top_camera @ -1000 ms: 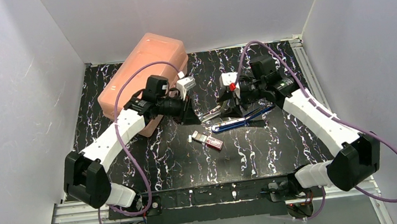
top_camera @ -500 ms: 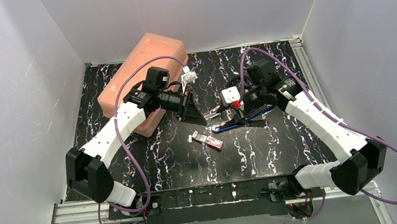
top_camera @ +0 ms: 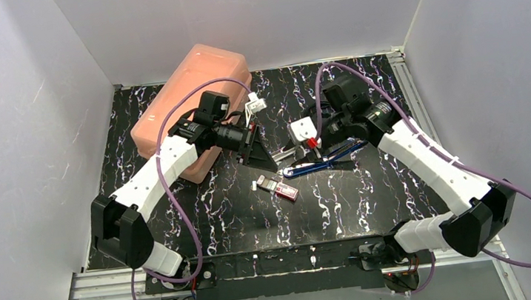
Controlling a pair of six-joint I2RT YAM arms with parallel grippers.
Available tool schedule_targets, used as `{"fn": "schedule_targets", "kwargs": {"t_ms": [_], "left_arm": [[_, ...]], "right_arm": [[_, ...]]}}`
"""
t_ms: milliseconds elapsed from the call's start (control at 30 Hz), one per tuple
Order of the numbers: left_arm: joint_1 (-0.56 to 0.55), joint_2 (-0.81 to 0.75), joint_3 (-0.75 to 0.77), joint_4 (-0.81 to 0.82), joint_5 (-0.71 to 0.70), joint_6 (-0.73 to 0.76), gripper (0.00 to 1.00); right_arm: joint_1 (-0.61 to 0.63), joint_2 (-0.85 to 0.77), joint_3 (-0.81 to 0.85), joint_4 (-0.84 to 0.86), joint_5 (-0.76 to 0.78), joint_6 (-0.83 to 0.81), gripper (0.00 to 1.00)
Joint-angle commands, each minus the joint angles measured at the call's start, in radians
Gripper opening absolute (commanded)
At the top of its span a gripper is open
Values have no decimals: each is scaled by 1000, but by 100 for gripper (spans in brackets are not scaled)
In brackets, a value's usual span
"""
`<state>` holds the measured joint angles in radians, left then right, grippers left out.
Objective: Load the staples into the stapler
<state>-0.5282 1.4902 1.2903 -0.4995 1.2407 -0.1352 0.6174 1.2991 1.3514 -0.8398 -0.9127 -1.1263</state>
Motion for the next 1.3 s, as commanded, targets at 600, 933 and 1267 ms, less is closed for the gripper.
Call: {"fn": "schedule_targets", "kwargs": {"t_ms": [600, 933, 1267], "left_arm": [[-15, 20, 21, -61, 37, 12, 0], [-16, 28, 26, -68, 37, 14, 0], [-21, 39, 34, -83, 35, 23, 0]], "right_arm": [[105, 17, 68, -47, 79, -49, 36], [129, 21, 75, -63, 109, -72, 30], [141, 23, 76, -69, 134, -85, 24]]}}
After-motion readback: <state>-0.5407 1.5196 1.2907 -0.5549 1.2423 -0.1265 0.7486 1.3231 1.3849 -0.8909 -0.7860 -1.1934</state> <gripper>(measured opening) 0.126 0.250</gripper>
